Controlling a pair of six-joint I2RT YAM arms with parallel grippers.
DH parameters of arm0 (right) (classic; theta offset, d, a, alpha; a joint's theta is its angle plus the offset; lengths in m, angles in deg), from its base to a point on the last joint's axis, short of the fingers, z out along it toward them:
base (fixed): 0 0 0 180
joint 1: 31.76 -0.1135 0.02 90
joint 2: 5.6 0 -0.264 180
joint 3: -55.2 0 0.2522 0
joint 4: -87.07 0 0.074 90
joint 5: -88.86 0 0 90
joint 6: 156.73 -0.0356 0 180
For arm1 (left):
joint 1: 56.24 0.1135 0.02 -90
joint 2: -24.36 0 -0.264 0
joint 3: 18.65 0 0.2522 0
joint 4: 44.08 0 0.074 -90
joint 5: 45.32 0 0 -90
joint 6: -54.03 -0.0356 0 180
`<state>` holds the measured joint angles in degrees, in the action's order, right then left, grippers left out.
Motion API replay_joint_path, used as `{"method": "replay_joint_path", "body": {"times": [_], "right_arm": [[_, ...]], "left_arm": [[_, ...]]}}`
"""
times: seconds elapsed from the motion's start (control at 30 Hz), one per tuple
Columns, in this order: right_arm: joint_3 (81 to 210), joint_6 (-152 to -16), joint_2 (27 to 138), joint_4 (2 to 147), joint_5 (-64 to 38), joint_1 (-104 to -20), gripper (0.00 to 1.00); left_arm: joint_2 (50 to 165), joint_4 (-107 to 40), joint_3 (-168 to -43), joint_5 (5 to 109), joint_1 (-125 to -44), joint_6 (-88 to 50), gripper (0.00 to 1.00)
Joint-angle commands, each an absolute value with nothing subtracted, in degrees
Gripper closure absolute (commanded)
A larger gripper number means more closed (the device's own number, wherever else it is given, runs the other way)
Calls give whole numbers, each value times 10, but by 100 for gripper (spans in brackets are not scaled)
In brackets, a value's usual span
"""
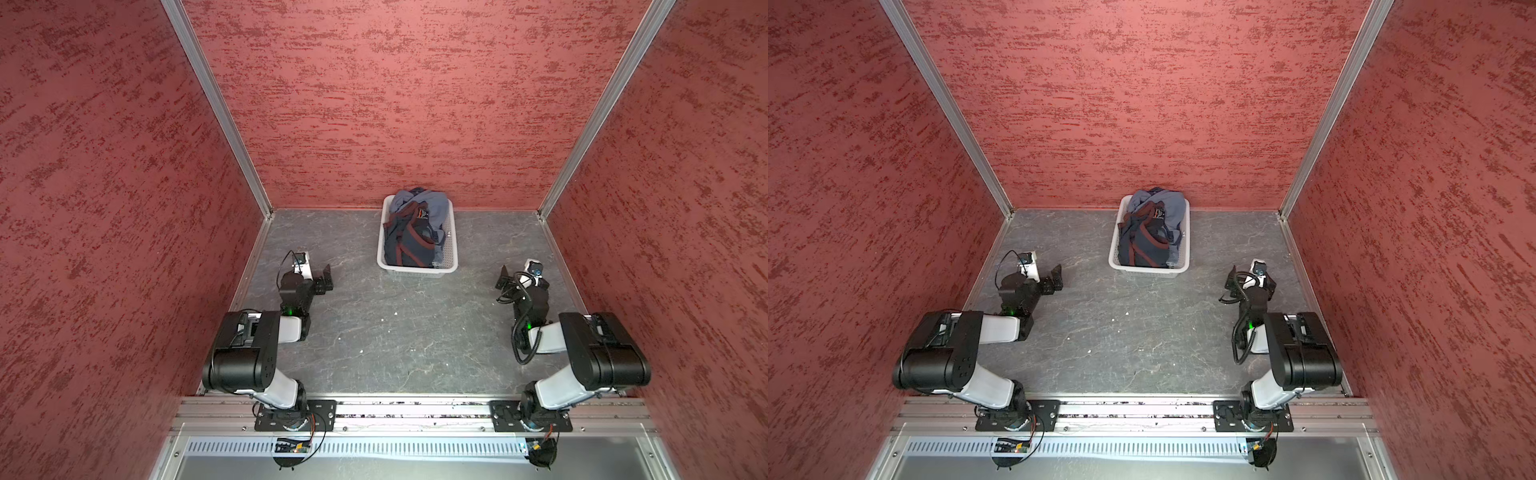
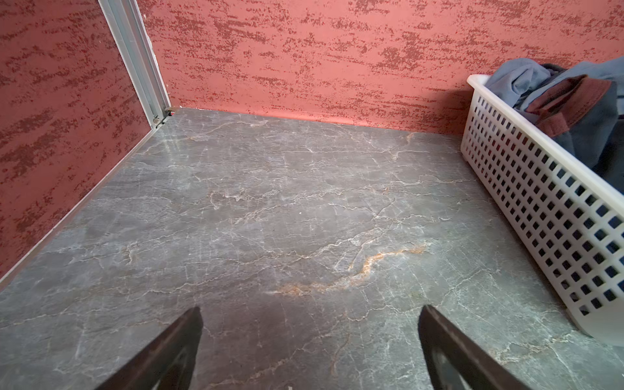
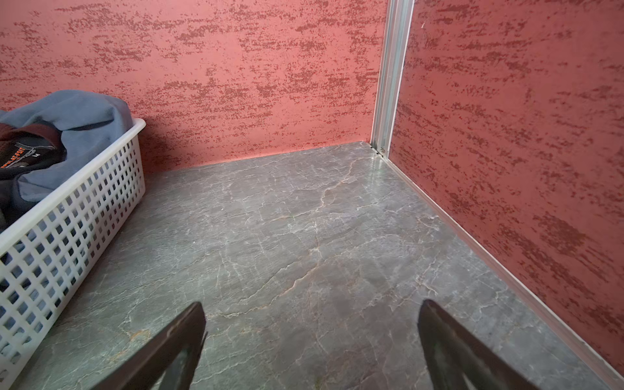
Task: Fold and stack tank tops
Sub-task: Move the basket to the top-left of the table.
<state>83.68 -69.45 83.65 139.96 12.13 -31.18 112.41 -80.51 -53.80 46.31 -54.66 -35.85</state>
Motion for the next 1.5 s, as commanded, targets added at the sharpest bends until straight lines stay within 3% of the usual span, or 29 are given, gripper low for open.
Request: {"method": "replay_joint_path", "body": {"times": [0.0, 1.07, 1.23, 1.47], "right_arm": [[840, -693, 835, 1423, 129, -311, 1], [841, -694, 835, 1423, 128, -311, 1], [832, -681, 830, 1435, 97, -311, 1], [829, -659, 707, 1344, 67, -318, 1]], "left_arm": [[1123, -812, -543, 473, -547, -368, 0], [1123, -811, -543, 486, -539, -364, 0], [1110, -807, -541, 451, -558, -374, 0], [986, -626, -593, 398, -621, -413, 0]]}}
